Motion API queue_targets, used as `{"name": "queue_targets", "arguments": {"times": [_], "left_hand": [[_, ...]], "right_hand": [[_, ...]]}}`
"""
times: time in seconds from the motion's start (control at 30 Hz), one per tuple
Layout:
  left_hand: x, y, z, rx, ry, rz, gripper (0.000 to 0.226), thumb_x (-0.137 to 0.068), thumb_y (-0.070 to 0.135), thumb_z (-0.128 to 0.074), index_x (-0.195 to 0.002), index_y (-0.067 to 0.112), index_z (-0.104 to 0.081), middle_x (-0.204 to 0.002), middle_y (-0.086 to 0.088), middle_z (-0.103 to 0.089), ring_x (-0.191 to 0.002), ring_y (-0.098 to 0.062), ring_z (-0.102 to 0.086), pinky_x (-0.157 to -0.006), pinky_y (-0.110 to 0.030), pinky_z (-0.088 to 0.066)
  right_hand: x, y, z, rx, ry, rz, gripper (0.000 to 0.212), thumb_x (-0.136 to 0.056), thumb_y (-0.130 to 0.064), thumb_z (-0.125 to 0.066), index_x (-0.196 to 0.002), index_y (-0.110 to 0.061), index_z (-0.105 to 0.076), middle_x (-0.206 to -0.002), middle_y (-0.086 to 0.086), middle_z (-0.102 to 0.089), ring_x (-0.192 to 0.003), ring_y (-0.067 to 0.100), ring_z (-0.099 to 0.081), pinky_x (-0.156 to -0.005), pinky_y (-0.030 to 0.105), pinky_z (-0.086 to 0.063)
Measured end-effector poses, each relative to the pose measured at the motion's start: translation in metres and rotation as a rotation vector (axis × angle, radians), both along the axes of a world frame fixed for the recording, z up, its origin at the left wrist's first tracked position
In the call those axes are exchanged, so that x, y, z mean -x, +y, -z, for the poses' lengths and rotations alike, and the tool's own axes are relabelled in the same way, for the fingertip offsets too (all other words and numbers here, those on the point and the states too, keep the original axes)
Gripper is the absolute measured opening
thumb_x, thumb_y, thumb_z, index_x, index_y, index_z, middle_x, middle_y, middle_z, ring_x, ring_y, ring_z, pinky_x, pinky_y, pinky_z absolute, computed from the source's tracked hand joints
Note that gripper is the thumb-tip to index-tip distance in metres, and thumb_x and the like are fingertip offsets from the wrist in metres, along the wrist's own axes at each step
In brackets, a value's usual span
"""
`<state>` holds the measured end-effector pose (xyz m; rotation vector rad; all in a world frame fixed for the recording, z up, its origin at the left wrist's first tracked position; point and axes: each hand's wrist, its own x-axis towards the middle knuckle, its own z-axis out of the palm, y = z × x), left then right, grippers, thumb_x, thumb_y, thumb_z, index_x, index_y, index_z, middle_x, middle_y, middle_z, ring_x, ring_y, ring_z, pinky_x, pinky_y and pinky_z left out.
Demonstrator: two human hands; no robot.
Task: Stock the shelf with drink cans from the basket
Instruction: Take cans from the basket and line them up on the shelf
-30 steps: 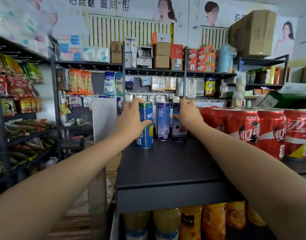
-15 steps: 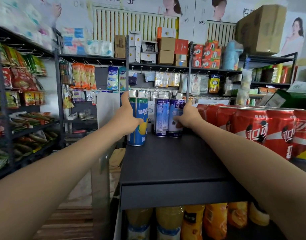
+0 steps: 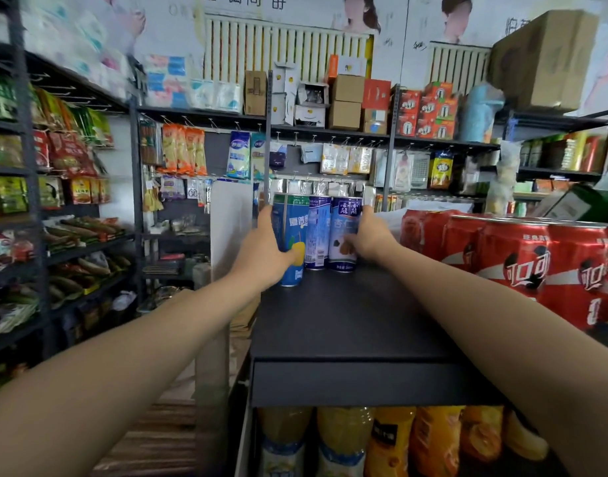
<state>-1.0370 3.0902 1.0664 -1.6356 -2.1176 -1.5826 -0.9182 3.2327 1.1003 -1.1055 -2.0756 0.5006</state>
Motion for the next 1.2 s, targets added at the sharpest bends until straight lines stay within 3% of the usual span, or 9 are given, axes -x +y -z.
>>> {"name": "queue_targets", "arguments": {"times": [0.13, 0.47, 0.7, 0.9, 0.97, 1.03, 1.1, 1.2], "left_hand": [[-0.005, 0.004, 0.009, 0.137, 0.165, -0.176, 0.081, -0.083, 0.026, -0.067, -0.142, 0.011, -0.015, -0.117, -0.016, -0.063, -0.096, -0.034, -0.065, -0.083, -0.048, -0.055], [-0.011, 0.001, 0.011, 0.145, 0.377, -0.324, 0.079, -0.082, 0.037, -0.066, -0.137, 0.004, -0.02, -0.113, -0.018, -0.06, -0.091, -0.035, -0.065, -0.068, -0.041, -0.053], [-0.014, 0.004, 0.014, 0.171, 0.168, -0.19, 0.093, -0.074, 0.028, -0.074, -0.14, 0.01, -0.011, -0.11, -0.016, -0.061, -0.091, -0.035, -0.064, -0.076, -0.045, -0.054], [-0.01, 0.01, 0.015, 0.18, 0.191, -0.195, 0.097, -0.078, 0.021, -0.072, -0.144, 0.01, -0.002, -0.119, -0.018, -0.06, -0.098, -0.037, -0.063, -0.082, -0.046, -0.053], [-0.01, 0.01, 0.015, 0.188, 0.176, -0.191, 0.097, -0.079, 0.023, -0.073, -0.144, 0.01, -0.002, -0.12, -0.018, -0.06, -0.099, -0.037, -0.063, -0.081, -0.045, -0.053], [-0.011, 0.004, 0.014, 0.219, 0.189, -0.212, 0.097, -0.078, 0.028, -0.072, -0.144, 0.011, -0.003, -0.12, -0.018, -0.059, -0.099, -0.037, -0.063, -0.079, -0.044, -0.053], [-0.016, -0.009, 0.012, 0.293, 0.357, -0.302, 0.086, -0.081, 0.036, -0.068, -0.142, 0.01, -0.012, -0.122, -0.017, -0.056, -0.1, -0.036, -0.062, -0.074, -0.04, -0.051], [-0.028, -0.038, 0.001, 0.311, 0.767, -0.422, 0.046, -0.091, 0.031, -0.053, -0.126, 0.006, -0.038, -0.113, -0.014, -0.06, -0.095, -0.033, -0.063, -0.06, -0.033, -0.039]], "right_hand": [[0.001, 0.003, -0.001, -0.023, -0.051, 0.016, 0.069, -0.091, -0.008, -0.057, -0.144, -0.001, -0.014, -0.122, 0.021, -0.058, -0.096, 0.027, -0.06, -0.071, 0.03, -0.046], [-0.002, -0.003, 0.001, -0.149, -0.178, 0.085, 0.067, -0.091, -0.022, -0.058, -0.139, 0.004, -0.02, -0.116, 0.023, -0.063, -0.105, 0.035, -0.061, -0.079, 0.039, -0.049], [-0.02, -0.019, -0.009, -0.231, -0.171, 0.087, 0.044, -0.09, -0.019, -0.059, -0.123, -0.003, -0.035, -0.117, 0.022, -0.059, -0.102, 0.037, -0.059, -0.068, 0.034, -0.039], [-0.019, -0.038, -0.018, -0.32, -0.356, 0.015, 0.049, -0.094, -0.027, -0.05, -0.135, -0.005, -0.034, -0.128, 0.021, -0.052, -0.097, 0.031, -0.059, -0.073, 0.031, -0.041], [-0.02, -0.046, -0.021, -0.362, -0.37, -0.002, 0.045, -0.095, -0.026, -0.049, -0.133, -0.005, -0.036, -0.123, 0.021, -0.056, -0.086, 0.028, -0.06, -0.07, 0.03, -0.042], [-0.024, -0.054, -0.024, -0.396, -0.411, 0.01, 0.043, -0.095, -0.025, -0.048, -0.131, -0.004, -0.039, -0.118, 0.02, -0.06, -0.09, 0.03, -0.06, -0.071, 0.031, -0.043], [-0.031, -0.062, -0.024, -0.443, -0.472, 0.065, 0.04, -0.096, -0.025, -0.047, -0.129, -0.005, -0.041, -0.12, 0.02, -0.059, -0.102, 0.035, -0.059, -0.073, 0.035, -0.043], [-0.045, -0.077, -0.022, -0.487, -0.544, 0.143, 0.035, -0.096, -0.027, -0.045, -0.125, -0.008, -0.046, -0.122, 0.018, -0.058, -0.108, 0.036, -0.058, -0.078, 0.038, -0.046]]}}
